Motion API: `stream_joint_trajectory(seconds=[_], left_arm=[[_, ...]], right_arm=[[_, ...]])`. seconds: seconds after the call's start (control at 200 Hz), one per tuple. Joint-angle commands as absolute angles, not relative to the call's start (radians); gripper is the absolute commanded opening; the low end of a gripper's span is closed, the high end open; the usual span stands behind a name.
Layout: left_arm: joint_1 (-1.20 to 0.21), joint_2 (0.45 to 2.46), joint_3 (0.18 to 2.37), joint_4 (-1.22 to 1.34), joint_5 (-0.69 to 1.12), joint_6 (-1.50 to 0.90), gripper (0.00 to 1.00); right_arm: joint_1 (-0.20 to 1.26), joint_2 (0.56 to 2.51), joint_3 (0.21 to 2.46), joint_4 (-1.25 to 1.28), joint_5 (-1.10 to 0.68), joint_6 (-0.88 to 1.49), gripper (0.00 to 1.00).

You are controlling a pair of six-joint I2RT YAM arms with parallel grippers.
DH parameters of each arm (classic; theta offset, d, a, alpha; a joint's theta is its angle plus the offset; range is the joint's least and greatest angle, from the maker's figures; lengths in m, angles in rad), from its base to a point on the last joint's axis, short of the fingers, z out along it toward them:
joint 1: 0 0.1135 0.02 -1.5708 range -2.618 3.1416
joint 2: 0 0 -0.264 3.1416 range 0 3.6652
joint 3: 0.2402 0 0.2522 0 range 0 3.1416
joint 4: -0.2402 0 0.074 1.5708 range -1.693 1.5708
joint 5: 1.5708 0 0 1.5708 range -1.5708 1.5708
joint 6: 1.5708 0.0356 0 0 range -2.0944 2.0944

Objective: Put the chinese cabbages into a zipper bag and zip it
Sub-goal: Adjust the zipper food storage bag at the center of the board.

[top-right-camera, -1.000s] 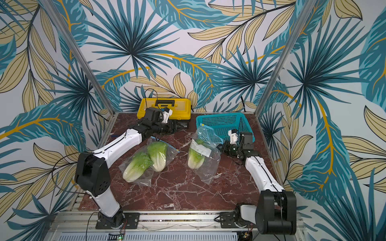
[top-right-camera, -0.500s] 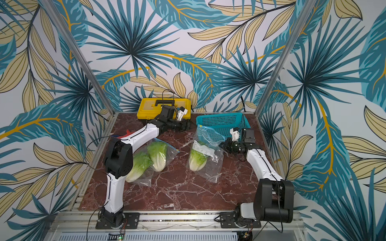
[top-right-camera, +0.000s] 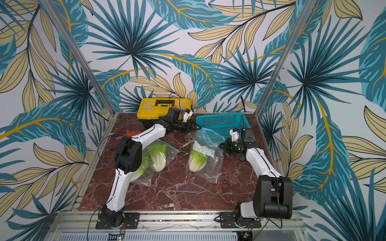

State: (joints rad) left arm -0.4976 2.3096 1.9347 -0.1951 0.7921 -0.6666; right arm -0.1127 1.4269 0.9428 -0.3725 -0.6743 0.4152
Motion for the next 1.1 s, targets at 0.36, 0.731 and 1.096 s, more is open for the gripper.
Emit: stream_joint_trajectory(seconds=[0.36, 0.731, 1.096], left_arm=[[-0.504, 2.18, 1.809, -0.097, 0.88, -0.676, 0.27], [-0.499, 2.104, 1.786, -0.075, 0.871, -0.607, 0.0], [-0.522, 1.748, 1.516, -0.075, 0.892, -0.442, 0.0]], right_arm=[[-0.115, 1.422, 0.963, -0.335, -0.705, 0.466, 0.09], [-0.115, 1.376, 0.995, -0.356, -0.705, 0.495, 0.27], [-0.107, 1.089, 1.219, -0.693, -0.459, 0.183, 0.5]])
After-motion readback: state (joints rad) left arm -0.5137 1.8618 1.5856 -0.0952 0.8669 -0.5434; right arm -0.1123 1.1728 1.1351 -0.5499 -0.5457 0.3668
